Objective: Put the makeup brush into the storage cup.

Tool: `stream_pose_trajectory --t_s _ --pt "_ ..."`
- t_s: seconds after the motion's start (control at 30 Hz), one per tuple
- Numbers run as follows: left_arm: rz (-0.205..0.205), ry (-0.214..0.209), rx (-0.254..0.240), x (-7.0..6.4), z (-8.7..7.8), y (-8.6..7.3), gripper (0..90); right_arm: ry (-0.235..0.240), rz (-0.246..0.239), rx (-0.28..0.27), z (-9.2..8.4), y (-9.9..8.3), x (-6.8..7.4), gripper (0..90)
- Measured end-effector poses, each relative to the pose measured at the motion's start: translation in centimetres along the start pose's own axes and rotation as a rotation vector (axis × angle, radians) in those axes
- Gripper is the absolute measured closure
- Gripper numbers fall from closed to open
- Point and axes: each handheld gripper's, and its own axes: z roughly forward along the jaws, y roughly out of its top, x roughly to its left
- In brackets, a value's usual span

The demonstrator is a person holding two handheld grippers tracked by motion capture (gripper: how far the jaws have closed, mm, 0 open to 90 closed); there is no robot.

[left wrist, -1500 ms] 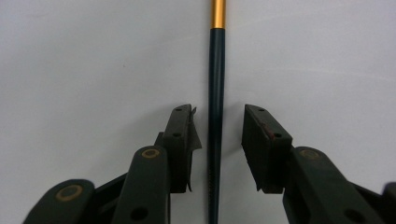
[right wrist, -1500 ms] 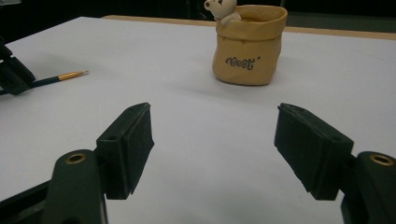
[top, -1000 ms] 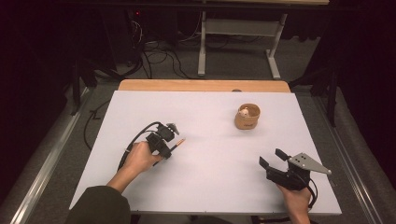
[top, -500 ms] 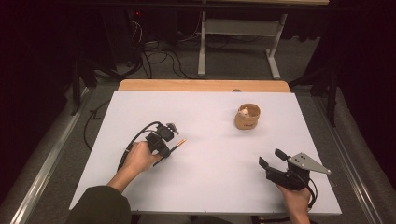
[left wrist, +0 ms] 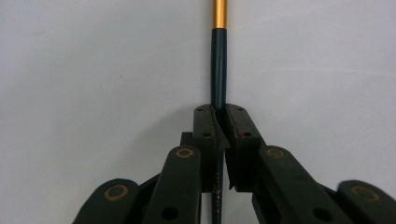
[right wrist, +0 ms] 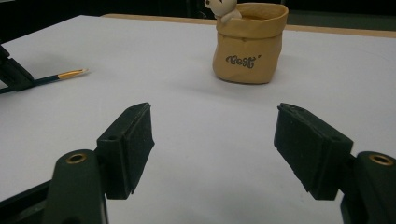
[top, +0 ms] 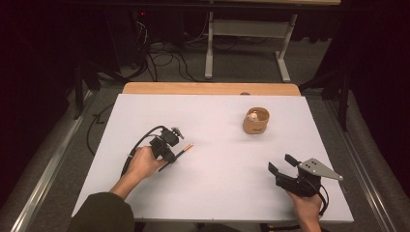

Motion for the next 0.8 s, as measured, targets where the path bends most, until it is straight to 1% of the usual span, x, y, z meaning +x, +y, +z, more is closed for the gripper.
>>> stream_pose_trajectory --t_s 0.3,0.5,0.7,0.8 --pt "0.001 0.000 -0.015 -0.1 -0.1 0.0 83.6 0.003 -0.002 -0.002 0.0 0.0 0.0 30.0" --pt "0.009 -0.012 -0.023 0.0 -0.3 -0.1 83.6 -0.002 -0.003 -0.001 0.0 0.0 0.0 30.0" --pt "-0.003 -0.014 -0.059 0.0 -0.8 -0.3 83.6 -0.002 -0.003 -0.001 0.0 0.0 0.0 30.0" --pt "0.002 -0.019 -0.072 0.1 -1.1 -0.4 83.6 -0.001 -0.004 -0.001 0.0 0.0 0.0 30.0"
